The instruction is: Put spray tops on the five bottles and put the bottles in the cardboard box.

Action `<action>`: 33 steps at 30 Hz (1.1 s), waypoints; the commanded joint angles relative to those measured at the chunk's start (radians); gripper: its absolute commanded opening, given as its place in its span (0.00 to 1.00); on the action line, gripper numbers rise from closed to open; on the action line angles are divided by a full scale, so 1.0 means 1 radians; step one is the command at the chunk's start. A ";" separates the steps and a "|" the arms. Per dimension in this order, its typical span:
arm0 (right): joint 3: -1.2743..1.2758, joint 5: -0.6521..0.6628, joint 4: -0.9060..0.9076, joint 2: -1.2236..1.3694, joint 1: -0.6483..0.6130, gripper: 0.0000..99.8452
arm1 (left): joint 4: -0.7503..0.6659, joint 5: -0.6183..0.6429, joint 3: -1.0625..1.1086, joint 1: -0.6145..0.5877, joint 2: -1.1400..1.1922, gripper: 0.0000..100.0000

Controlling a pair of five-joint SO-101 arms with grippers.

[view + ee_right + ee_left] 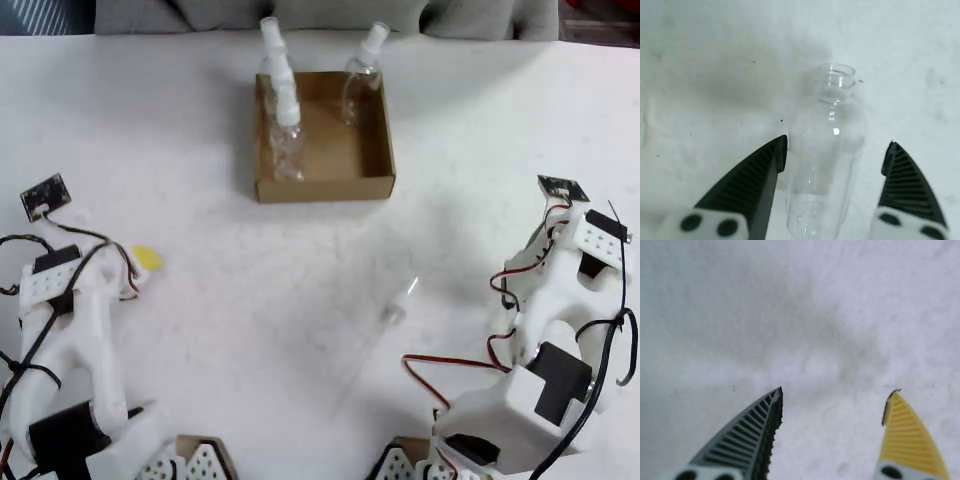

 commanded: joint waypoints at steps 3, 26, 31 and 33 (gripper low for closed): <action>-0.035 -0.008 -0.007 -0.001 -0.024 0.25 | -0.023 -0.011 -0.009 0.013 -0.047 0.32; -0.041 0.066 -0.041 0.070 -0.025 0.27 | -0.023 -0.011 -0.009 0.013 -0.047 0.32; -0.041 0.144 0.002 0.070 -0.025 0.28 | -0.023 -0.011 -0.009 0.013 -0.047 0.32; -0.041 0.147 0.002 0.070 -0.024 0.25 | -0.023 -0.011 -0.009 0.013 -0.047 0.32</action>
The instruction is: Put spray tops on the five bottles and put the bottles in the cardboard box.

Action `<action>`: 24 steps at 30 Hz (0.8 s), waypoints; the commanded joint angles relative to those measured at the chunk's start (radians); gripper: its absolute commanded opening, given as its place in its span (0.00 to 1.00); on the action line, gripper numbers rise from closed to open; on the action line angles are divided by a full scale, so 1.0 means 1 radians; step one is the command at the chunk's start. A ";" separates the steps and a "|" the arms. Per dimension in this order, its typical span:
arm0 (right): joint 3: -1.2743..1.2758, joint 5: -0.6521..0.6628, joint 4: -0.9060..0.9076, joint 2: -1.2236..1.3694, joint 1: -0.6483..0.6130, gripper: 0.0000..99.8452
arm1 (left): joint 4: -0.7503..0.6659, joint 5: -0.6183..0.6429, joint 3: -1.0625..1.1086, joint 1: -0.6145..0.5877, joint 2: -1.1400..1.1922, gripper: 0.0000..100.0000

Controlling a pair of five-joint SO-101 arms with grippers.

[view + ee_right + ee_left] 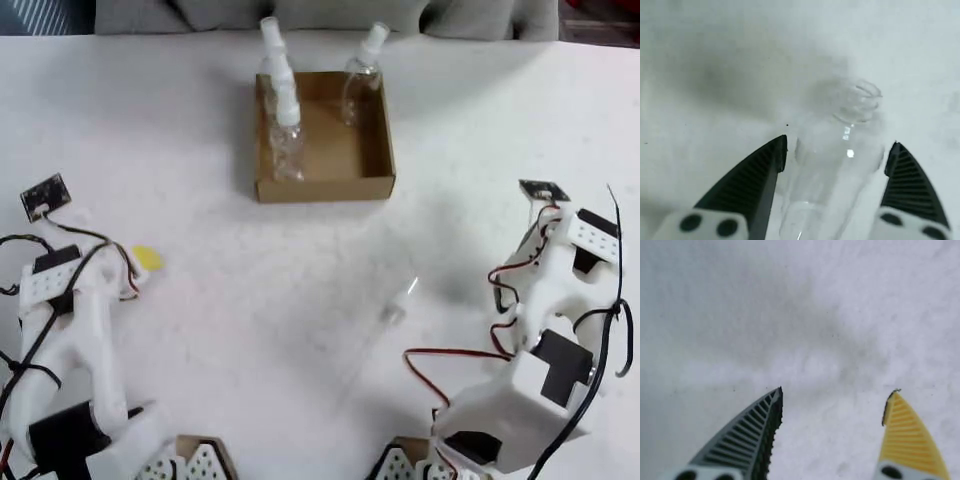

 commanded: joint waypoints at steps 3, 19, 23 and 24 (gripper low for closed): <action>-0.026 0.020 0.008 -0.008 -0.004 0.24 | -0.023 -0.011 -0.009 0.013 -0.047 0.32; -0.077 -0.064 -0.013 -0.008 0.070 0.02 | -0.023 -0.011 -0.009 0.013 -0.047 0.32; -0.149 -0.060 0.087 -0.008 0.110 0.02 | -0.021 -0.011 -0.008 0.036 -0.053 0.32; -0.164 -0.060 0.102 -0.010 0.122 0.02 | -0.017 -0.009 -0.009 0.058 -0.053 0.32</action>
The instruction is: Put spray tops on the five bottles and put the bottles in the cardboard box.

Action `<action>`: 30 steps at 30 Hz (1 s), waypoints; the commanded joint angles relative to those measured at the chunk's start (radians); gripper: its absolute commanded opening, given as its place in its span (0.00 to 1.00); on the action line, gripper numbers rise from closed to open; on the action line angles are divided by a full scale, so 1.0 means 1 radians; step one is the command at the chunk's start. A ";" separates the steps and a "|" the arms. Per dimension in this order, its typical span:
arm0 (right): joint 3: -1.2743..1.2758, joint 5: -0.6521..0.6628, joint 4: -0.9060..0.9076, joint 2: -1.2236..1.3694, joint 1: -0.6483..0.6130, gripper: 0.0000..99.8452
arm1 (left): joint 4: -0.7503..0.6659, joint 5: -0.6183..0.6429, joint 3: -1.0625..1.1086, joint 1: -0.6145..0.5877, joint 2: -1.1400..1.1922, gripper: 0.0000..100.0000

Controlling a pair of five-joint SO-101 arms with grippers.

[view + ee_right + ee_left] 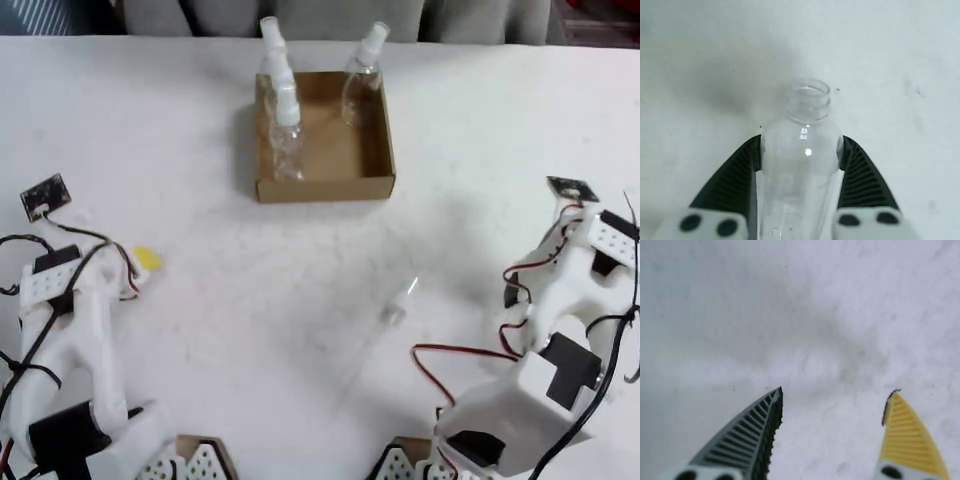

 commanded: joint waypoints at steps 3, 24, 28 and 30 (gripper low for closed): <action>-0.114 0.002 0.074 -0.016 0.088 0.02 | -0.011 -0.009 -0.015 0.153 -0.056 0.32; -0.130 0.244 0.001 -0.005 0.392 0.02 | 0.227 -0.011 -0.509 1.224 0.091 0.32; -0.129 0.245 -0.004 -0.005 0.398 0.02 | 0.198 -0.005 -0.620 1.248 0.262 0.32; -0.127 0.245 -0.004 -0.005 0.398 0.02 | 0.206 -0.008 -0.671 1.248 0.329 0.32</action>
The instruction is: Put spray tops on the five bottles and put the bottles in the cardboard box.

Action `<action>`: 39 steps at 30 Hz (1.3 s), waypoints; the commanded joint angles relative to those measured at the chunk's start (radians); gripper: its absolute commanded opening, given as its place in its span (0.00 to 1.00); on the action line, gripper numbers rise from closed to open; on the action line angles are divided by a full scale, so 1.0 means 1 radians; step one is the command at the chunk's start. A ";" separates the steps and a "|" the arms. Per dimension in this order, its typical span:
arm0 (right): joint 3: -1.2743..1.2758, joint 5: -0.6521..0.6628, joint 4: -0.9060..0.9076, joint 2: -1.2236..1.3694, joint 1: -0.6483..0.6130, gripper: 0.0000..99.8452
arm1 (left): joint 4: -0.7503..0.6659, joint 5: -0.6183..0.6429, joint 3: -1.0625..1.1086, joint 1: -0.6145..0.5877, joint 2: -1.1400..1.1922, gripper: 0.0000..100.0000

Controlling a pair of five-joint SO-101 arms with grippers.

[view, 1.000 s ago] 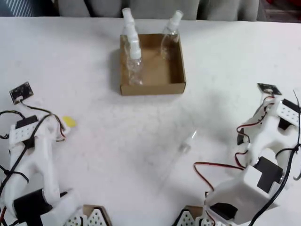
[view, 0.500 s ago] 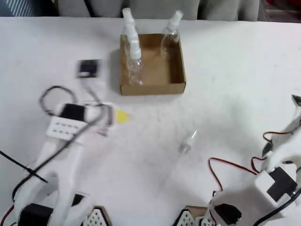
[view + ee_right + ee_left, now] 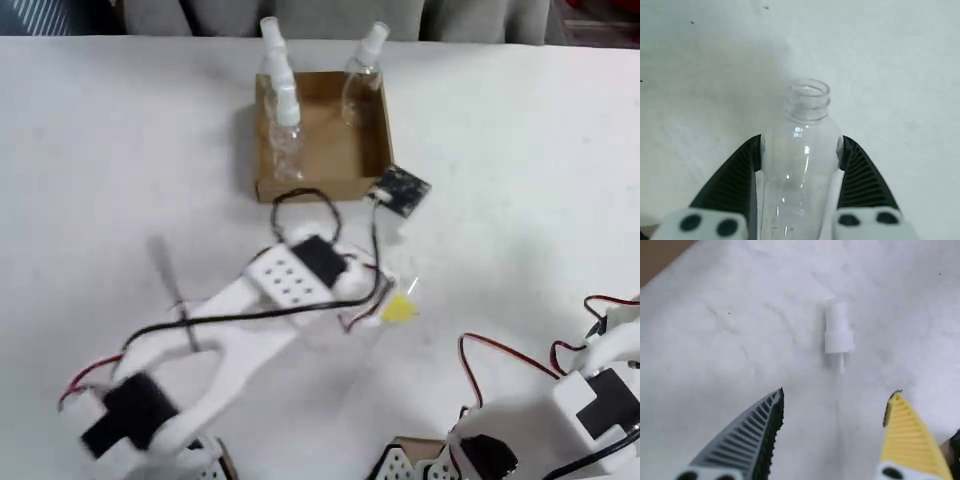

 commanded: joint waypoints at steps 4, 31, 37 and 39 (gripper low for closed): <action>-0.038 0.012 -0.008 -0.005 0.004 0.02 | -0.018 -0.011 -0.183 0.033 0.196 0.27; -0.035 0.012 -0.008 -0.004 0.004 0.02 | -0.018 -0.094 -0.532 0.031 0.638 0.29; -0.034 0.012 -0.008 -0.004 0.001 0.02 | -0.025 -0.101 -0.534 0.035 0.642 0.21; -0.034 0.012 -0.008 -0.004 0.001 0.02 | -0.025 -0.103 -0.534 0.036 0.642 0.15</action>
